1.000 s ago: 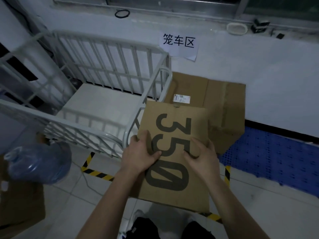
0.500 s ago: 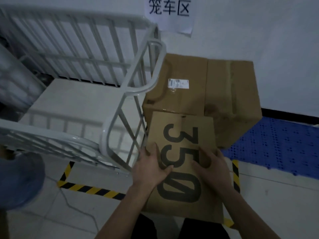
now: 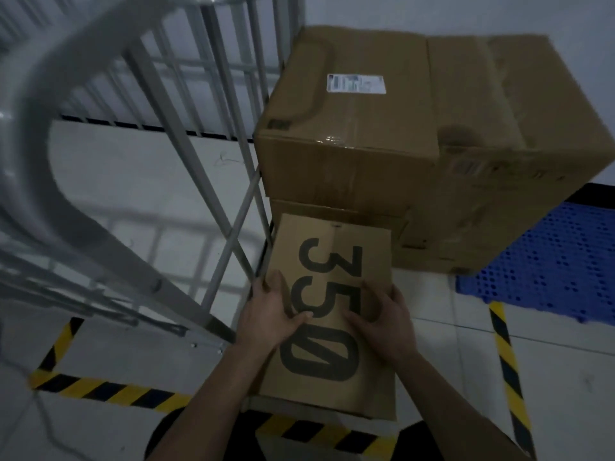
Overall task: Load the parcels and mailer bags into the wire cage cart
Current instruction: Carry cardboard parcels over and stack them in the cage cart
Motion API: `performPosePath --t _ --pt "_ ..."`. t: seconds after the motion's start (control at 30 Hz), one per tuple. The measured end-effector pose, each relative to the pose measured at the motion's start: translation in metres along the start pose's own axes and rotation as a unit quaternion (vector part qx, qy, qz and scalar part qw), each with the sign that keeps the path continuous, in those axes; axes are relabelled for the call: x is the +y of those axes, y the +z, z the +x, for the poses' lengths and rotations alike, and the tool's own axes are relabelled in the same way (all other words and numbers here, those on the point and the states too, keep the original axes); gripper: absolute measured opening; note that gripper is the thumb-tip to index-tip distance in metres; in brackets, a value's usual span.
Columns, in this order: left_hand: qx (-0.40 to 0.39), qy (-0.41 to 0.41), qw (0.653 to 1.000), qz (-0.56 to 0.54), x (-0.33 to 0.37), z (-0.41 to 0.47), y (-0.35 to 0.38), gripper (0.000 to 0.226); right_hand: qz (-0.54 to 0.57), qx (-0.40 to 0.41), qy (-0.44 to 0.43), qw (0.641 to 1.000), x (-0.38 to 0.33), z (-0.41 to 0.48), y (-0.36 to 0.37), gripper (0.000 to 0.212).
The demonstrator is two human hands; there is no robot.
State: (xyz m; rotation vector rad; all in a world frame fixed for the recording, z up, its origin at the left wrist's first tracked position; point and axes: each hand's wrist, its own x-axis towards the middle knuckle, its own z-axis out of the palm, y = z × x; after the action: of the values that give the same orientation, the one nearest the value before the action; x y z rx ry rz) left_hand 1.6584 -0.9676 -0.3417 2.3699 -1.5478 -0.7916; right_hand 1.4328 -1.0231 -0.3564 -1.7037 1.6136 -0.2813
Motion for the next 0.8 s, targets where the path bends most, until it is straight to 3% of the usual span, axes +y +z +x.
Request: performPosePath --t 0.17,0.27,0.43,0.63,0.8 --pt "0.016 0.029 0.999 0.028 -0.039 0.018 0.053 0.088 0.026 -0.007 0.011 1.000 0.040 0.016 0.058 0.082" --pt "0.014 0.006 0.999 0.035 -0.057 0.029 0.074 0.090 0.007 -0.003 0.005 1.000 0.045 0.030 0.081 0.081" --pt "0.002 0.020 0.999 0.034 -0.075 0.060 0.085 0.080 -0.004 0.001 0.000 1.000 0.044 0.060 0.104 0.083" --pt "-0.050 0.004 0.998 0.032 -0.084 0.088 0.099 0.110 -0.008 -0.025 -0.013 1.000 0.058 0.081 0.123 0.085" --pt "-0.085 0.018 0.996 0.038 -0.095 0.100 0.115 0.120 -0.019 -0.066 -0.024 0.997 0.068 0.093 0.131 0.092"
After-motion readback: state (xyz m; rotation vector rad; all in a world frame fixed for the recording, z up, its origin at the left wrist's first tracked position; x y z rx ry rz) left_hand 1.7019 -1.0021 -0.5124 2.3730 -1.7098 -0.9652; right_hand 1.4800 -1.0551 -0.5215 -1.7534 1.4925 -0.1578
